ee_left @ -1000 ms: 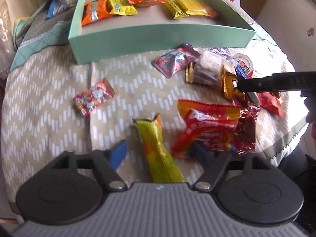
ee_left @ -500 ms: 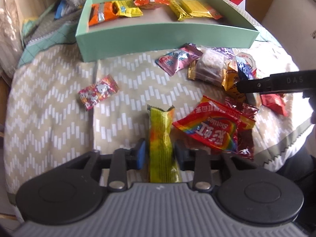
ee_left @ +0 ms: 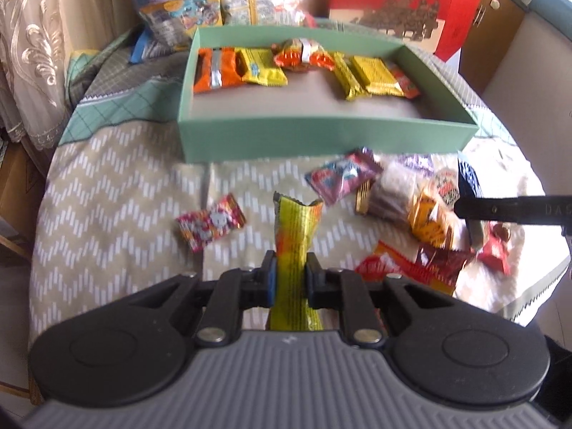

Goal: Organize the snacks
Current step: 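Grasp the blue soda-biscuit pack with the right tool while the left tool grasps the yellow-green stick pack, then carry both packs into the green box and open both tools, then lift both open tools out of the box and move them to the snack pile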

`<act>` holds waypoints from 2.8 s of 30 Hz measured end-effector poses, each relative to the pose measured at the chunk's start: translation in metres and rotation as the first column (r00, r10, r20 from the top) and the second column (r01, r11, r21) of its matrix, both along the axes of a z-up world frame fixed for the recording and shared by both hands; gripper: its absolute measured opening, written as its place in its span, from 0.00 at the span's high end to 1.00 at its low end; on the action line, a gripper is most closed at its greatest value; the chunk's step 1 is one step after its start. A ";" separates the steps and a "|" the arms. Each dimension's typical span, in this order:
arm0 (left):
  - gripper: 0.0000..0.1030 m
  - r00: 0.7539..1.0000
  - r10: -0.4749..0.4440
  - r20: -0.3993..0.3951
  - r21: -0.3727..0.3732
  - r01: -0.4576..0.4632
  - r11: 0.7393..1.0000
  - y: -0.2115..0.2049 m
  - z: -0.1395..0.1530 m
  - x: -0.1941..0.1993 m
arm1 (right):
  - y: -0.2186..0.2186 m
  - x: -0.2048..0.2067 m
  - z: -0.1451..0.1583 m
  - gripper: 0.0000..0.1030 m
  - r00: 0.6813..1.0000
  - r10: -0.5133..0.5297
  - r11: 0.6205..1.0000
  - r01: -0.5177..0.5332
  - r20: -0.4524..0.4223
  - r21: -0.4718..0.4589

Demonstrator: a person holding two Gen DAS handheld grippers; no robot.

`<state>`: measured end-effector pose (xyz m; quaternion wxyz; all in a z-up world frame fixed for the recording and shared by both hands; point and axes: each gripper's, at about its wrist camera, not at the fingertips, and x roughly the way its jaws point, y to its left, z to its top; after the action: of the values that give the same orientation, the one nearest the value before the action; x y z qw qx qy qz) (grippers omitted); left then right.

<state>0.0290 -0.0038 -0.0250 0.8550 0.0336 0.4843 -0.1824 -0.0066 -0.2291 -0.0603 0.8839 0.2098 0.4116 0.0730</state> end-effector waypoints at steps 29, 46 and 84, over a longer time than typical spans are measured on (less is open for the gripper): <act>0.85 0.992 0.087 0.088 0.008 -0.088 0.996 0.001 0.013 0.186 | 0.086 0.194 0.036 0.61 0.999 0.031 1.000 -0.030 -0.044 0.006; 0.00 0.962 0.218 0.167 -0.058 -0.211 0.976 0.025 0.024 0.172 | 0.066 0.186 0.044 0.00 1.000 -0.016 1.000 0.016 0.005 -0.023; 0.21 0.988 -0.151 0.016 0.062 0.150 0.987 -0.104 -0.026 0.059 | -0.027 0.049 0.000 0.00 0.977 -0.210 0.973 0.213 -0.041 0.089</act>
<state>0.0879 -0.1075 -0.0507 0.8422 0.0980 0.4770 -0.2314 0.0421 -0.2561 -0.0599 0.8693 0.2943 0.3970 -0.0059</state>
